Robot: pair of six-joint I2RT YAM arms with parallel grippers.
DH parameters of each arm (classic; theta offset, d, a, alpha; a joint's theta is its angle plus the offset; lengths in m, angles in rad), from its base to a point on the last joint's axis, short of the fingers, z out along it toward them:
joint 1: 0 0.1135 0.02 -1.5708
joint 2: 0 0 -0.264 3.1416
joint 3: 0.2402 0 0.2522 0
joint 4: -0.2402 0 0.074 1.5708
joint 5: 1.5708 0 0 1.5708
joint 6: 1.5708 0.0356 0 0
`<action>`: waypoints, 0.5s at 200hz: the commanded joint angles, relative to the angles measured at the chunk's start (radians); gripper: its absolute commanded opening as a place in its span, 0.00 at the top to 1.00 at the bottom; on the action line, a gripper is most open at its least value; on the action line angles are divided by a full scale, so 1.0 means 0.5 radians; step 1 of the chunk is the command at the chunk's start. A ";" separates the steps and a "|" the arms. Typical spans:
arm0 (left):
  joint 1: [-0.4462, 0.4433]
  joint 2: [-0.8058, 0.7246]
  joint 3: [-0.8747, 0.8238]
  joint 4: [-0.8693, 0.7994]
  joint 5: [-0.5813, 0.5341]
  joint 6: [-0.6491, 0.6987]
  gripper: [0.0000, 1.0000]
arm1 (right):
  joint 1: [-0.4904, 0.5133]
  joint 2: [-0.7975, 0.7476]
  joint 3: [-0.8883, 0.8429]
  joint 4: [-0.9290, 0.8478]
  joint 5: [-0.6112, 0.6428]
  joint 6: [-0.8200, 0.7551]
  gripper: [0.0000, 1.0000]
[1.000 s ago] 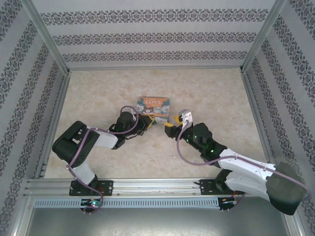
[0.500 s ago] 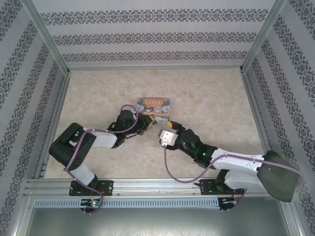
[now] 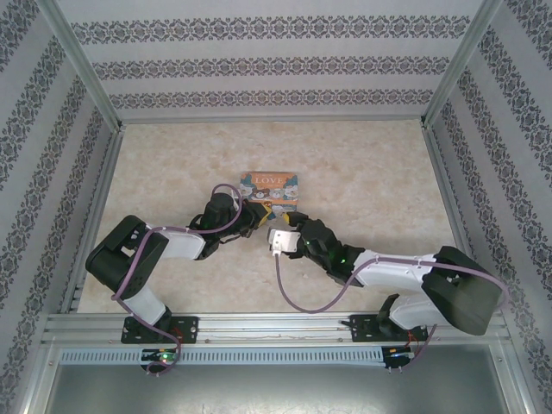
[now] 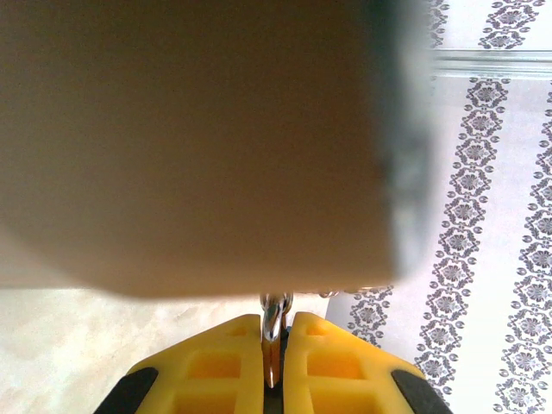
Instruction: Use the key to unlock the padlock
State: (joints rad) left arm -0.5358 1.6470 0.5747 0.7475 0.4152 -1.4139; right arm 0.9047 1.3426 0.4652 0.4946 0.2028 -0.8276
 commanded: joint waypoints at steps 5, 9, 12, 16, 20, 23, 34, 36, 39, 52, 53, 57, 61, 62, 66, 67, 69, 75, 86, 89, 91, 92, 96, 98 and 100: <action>-0.009 -0.048 0.016 0.081 0.029 -0.002 0.98 | -0.023 0.072 0.080 0.083 -0.073 -0.023 0.45; -0.010 -0.048 0.015 0.082 0.031 -0.006 0.98 | -0.023 0.086 0.086 0.091 -0.074 -0.023 0.46; -0.010 -0.048 0.016 0.082 0.030 -0.006 0.98 | -0.026 0.095 0.090 0.093 -0.074 -0.023 0.46; -0.009 -0.051 0.016 0.082 0.030 -0.005 0.98 | -0.021 0.107 0.097 0.097 -0.074 -0.025 0.47; -0.012 -0.049 0.016 0.082 0.030 -0.007 0.98 | -0.023 0.118 0.100 0.102 -0.074 -0.026 0.48; -0.012 -0.051 0.013 0.082 0.031 -0.008 0.98 | -0.023 0.128 0.103 0.107 -0.074 -0.026 0.48; -0.012 -0.054 0.010 0.087 0.027 -0.011 0.98 | -0.024 0.157 0.114 0.129 -0.073 -0.024 0.50; -0.012 -0.055 0.010 0.087 0.027 -0.014 0.98 | -0.025 0.163 0.115 0.134 -0.071 -0.026 0.51; -0.013 -0.059 0.010 0.088 0.026 -0.016 0.98 | -0.024 0.173 0.116 0.141 -0.068 -0.025 0.51; -0.013 -0.060 0.009 0.088 0.026 -0.019 0.98 | -0.024 0.205 0.123 0.172 -0.057 -0.025 0.55; -0.012 -0.060 0.010 0.088 0.026 -0.019 0.98 | -0.024 0.208 0.126 0.176 -0.057 -0.027 0.55; -0.012 -0.061 0.007 0.085 0.028 -0.019 0.98 | -0.026 0.215 0.127 0.183 -0.056 -0.024 0.56; -0.011 -0.060 0.007 0.085 0.031 -0.019 0.99 | -0.028 0.223 0.130 0.193 -0.056 -0.023 0.57; -0.011 -0.059 0.007 0.085 0.031 -0.019 0.99 | -0.029 0.226 0.130 0.195 -0.054 -0.026 0.57; -0.010 -0.060 0.007 0.087 0.028 -0.019 0.98 | -0.028 0.234 0.133 0.202 -0.053 -0.024 0.58; -0.009 -0.060 0.007 0.087 0.030 -0.018 0.98 | -0.027 0.236 0.133 0.203 -0.053 -0.022 0.58; -0.009 -0.060 0.007 0.088 0.030 -0.019 0.99 | -0.028 0.241 0.134 0.206 -0.053 -0.023 0.59; -0.010 -0.060 0.007 0.088 0.030 -0.019 0.99 | -0.028 0.250 0.140 0.213 -0.053 -0.020 0.60; -0.011 -0.060 0.007 0.094 0.029 -0.022 0.99 | -0.027 0.273 0.146 0.225 -0.048 -0.016 0.63; -0.012 -0.060 0.004 0.096 0.029 -0.021 0.99 | -0.028 0.275 0.149 0.229 -0.047 -0.014 0.63; -0.012 -0.059 0.005 0.097 0.029 -0.022 0.99 | -0.027 0.279 0.150 0.231 -0.044 -0.019 0.64; -0.011 -0.058 0.005 0.097 0.030 -0.022 0.99 | -0.027 0.280 0.151 0.233 -0.044 -0.016 0.64; -0.011 -0.060 0.004 0.100 0.029 -0.024 0.99 | -0.028 0.284 0.150 0.239 -0.044 -0.012 0.65; -0.010 -0.060 0.004 0.100 0.030 -0.025 0.99 | -0.029 0.287 0.151 0.243 -0.041 -0.013 0.65; -0.010 -0.060 0.003 0.102 0.030 -0.024 0.99 | -0.027 0.290 0.150 0.246 -0.041 -0.011 0.66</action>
State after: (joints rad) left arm -0.5358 1.6474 0.5747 0.7475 0.4152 -1.4155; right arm 0.8986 1.4662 0.5129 0.5728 0.1894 -0.8421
